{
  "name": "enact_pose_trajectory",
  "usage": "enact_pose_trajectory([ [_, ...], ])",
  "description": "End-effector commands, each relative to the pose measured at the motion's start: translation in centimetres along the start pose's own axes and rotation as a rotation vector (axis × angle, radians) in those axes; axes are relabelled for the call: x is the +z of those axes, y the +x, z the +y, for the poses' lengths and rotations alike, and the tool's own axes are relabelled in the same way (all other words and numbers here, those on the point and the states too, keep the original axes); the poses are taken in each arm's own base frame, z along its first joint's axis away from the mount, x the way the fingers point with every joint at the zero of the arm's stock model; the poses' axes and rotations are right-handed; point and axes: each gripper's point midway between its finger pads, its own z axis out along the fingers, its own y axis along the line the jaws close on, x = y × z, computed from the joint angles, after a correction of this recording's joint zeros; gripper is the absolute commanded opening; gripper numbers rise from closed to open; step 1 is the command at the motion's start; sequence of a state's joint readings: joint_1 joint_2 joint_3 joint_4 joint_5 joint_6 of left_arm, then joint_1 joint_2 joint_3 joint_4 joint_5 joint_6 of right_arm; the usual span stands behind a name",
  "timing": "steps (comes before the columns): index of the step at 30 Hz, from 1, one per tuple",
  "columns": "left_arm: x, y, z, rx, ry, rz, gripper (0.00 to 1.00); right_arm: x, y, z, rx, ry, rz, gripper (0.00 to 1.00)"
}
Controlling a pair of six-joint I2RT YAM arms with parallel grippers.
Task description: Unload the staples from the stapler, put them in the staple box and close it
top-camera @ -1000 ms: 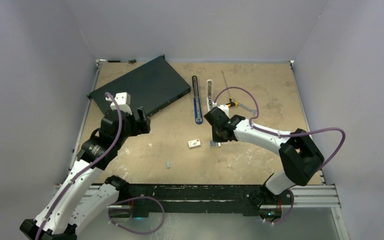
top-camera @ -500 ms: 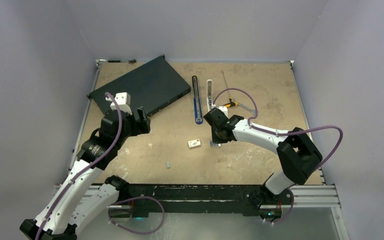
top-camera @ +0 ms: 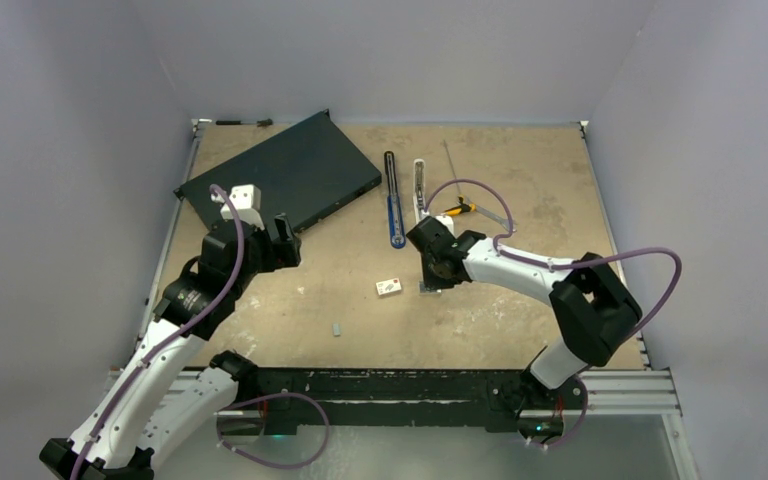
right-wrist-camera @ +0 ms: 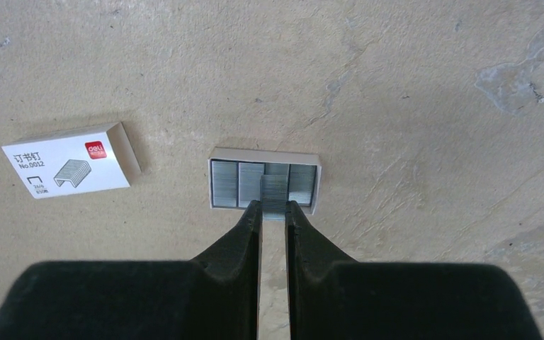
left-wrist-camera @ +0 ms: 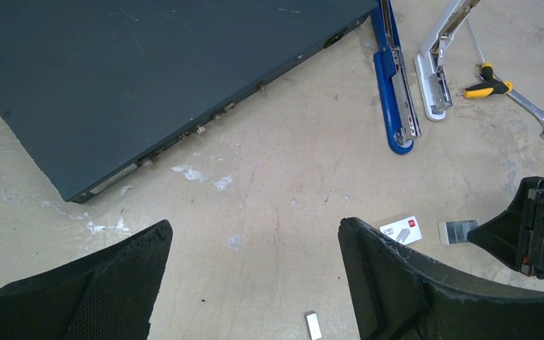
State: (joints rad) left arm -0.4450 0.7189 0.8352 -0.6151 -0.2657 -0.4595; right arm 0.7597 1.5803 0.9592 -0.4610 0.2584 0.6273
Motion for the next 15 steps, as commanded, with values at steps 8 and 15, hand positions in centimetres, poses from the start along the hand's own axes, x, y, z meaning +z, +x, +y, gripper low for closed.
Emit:
enact_pose_trajectory([
  [8,0.23,-0.36,-0.02,0.008,0.005,-0.019,0.86,0.65,0.68,0.11,-0.018,-0.003,0.036,0.14],
  [15,0.22,-0.37,-0.05,0.008,0.006,-0.019,0.86,0.69,1.01,-0.43,-0.020,0.016,0.039,0.14],
])
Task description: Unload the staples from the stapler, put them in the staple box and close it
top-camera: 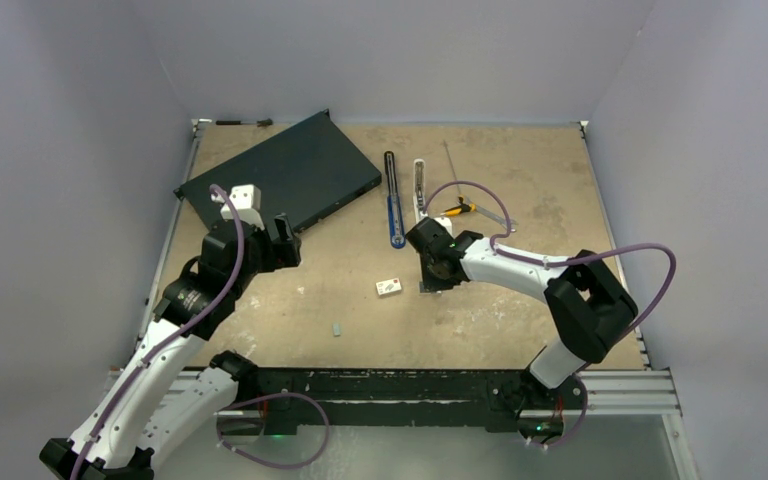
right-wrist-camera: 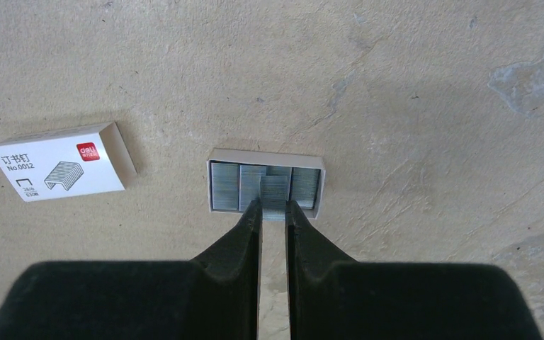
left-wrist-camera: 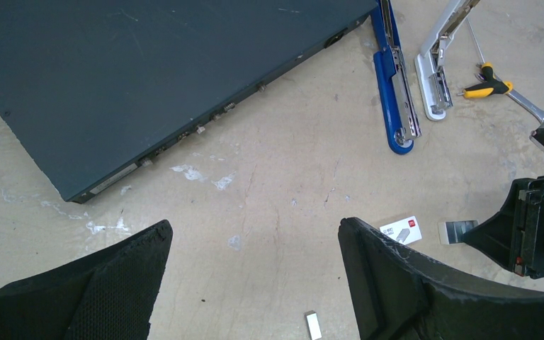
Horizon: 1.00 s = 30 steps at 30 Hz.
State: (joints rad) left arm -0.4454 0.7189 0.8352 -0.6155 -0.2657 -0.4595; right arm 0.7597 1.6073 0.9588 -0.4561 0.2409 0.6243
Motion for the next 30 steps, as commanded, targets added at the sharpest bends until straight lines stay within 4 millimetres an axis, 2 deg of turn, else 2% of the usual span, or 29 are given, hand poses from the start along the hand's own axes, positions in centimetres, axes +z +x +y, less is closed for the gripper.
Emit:
enact_pose_trajectory([
  [1,0.2,-0.4,0.0,0.008,0.006,-0.018,0.86,0.1,0.4,-0.6,-0.012,0.018,0.010,0.14],
  [11,0.2,-0.4,0.0,0.008,0.005,-0.018,0.86,0.1,-0.4,-0.6,-0.009,0.032,-0.015,0.14],
  [20,0.2,-0.4,0.0,0.008,0.005,-0.019,0.86,0.0,-0.1,-0.9,-0.008,0.042,-0.013,0.14],
  [30,0.3,-0.4,0.0,0.007,0.004,-0.018,0.86,-0.7,-0.8,-1.1,0.003,0.044,-0.044,0.14],
])
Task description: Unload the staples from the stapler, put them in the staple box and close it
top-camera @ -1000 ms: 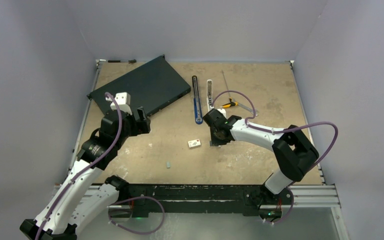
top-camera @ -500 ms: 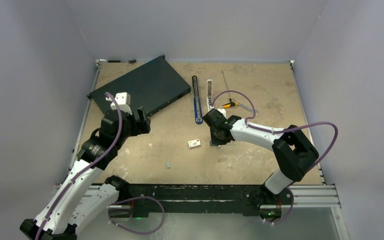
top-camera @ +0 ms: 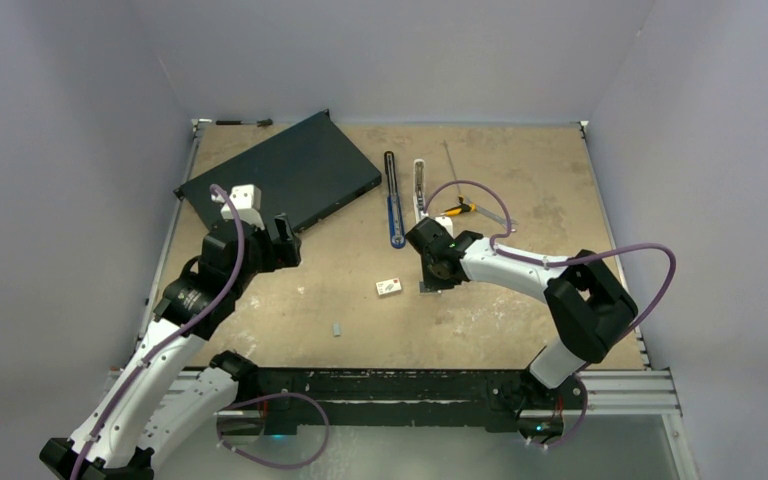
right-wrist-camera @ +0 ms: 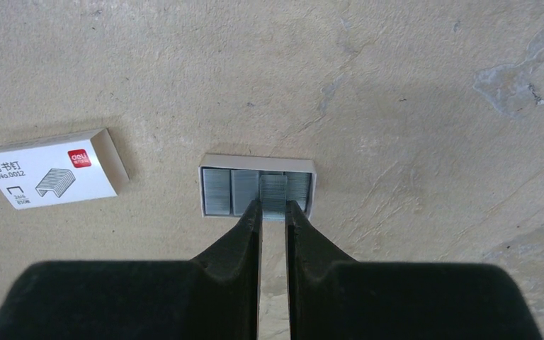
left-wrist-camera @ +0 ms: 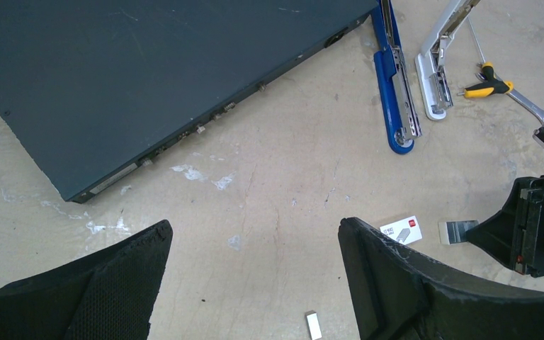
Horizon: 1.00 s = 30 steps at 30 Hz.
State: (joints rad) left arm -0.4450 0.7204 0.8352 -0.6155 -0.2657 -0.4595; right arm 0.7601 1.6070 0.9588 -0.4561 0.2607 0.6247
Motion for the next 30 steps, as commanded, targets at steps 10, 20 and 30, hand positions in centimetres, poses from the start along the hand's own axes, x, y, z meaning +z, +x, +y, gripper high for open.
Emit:
enact_pose_trajectory([
  [10,0.28,-0.37,-0.05,0.008,0.006,-0.018,0.86,-0.11,-0.06,-0.81,-0.003,0.031,-0.013,0.14],
  [20,0.28,-0.38,-0.04,0.009,0.006,-0.018,0.86,0.18,0.12,-0.80,-0.006,0.031,-0.008,0.21],
  [30,0.32,-0.29,-0.06,0.010,0.006,-0.015,0.86,-0.08,-0.17,-0.66,-0.003,0.026,-0.015,0.28],
])
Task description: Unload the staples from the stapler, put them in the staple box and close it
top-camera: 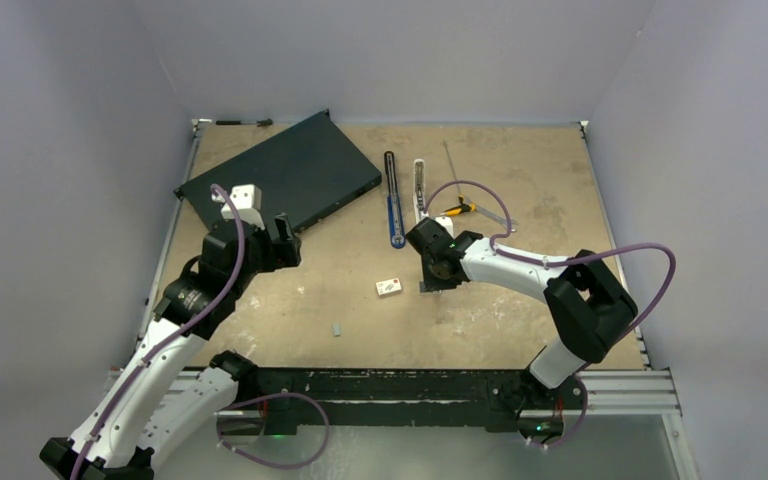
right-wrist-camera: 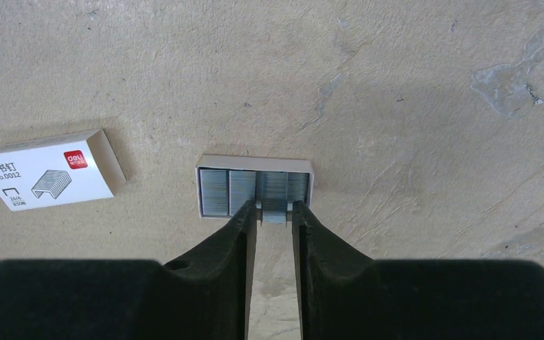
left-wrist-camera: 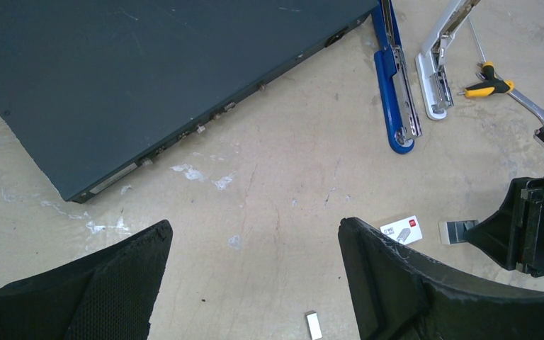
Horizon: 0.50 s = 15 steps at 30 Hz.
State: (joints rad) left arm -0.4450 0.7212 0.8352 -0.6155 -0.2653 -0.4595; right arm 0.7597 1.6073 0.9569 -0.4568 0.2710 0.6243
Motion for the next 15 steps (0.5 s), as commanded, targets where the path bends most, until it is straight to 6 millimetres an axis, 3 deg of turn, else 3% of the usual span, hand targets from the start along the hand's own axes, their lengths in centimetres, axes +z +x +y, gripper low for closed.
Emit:
enact_pose_trajectory([
  [1,0.3,-0.3,0.0,0.010,0.006,-0.015,0.86,-0.2,-0.2,-0.4,-0.001,0.013,-0.014,0.28],
  [15,0.3,-0.3,-0.1,0.009,0.007,-0.015,0.86,-3.0,-1.7,-0.3,0.028,-0.017,-0.067,0.32],
])
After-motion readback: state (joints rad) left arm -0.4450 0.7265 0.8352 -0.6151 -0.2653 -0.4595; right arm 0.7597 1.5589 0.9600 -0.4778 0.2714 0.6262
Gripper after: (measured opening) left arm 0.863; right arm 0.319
